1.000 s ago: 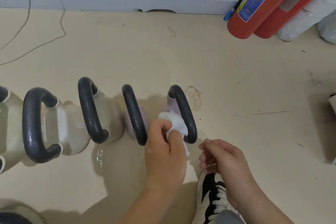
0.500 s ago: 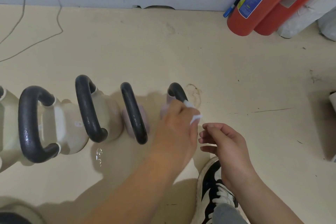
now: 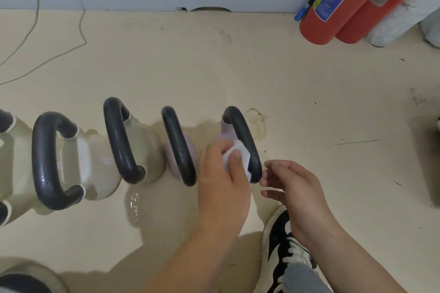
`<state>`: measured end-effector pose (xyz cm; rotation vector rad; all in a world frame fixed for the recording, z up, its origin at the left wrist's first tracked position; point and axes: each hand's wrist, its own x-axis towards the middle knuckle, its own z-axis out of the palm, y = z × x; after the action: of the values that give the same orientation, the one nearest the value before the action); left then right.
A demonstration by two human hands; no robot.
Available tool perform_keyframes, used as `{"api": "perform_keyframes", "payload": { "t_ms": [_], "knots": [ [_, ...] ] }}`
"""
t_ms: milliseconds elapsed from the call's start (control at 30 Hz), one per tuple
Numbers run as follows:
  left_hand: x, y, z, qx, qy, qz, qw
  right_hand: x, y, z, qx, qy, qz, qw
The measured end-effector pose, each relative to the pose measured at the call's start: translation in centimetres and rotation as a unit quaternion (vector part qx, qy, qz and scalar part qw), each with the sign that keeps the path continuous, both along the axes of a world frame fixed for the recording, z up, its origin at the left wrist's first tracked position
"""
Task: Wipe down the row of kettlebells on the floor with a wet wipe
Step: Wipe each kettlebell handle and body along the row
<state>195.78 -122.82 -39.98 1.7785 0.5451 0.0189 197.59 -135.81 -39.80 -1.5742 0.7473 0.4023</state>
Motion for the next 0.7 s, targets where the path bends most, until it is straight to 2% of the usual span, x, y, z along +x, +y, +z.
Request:
{"api": "perform_keyframes", "payload": {
  "t_ms": [67,133,333,433,567,700],
  "knots": [
    [1.3,-0.3,-0.3,-0.07,0.03,0.005,0.997,0.0,0.1,-0.3,0.005,0.012,0.011,1.0],
    [0.4,-0.8,-1.7,-0.088,0.061,-0.035,0.994,-0.1,0.1,-0.7,0.01,0.022,0.025,0.999],
    [-5.0,-0.3,-5.4,0.058,0.089,-0.099,0.989,-0.2,-0.1,-1.1,0.013,0.036,0.022,0.999],
    [-4.9,0.2,-4.6,0.016,0.127,-0.036,0.991,-0.4,-0.3,-1.0,0.009,0.042,0.014,0.999],
    [-1.9,0.3,-2.5,-0.024,0.085,0.012,0.996,0.1,-0.2,-0.8,0.013,0.037,0.01,0.999],
    [0.8,-0.3,0.1,-0.001,0.039,0.014,0.999,1.5,-0.3,-0.3,0.021,0.009,0.025,0.999]
  ]
}}
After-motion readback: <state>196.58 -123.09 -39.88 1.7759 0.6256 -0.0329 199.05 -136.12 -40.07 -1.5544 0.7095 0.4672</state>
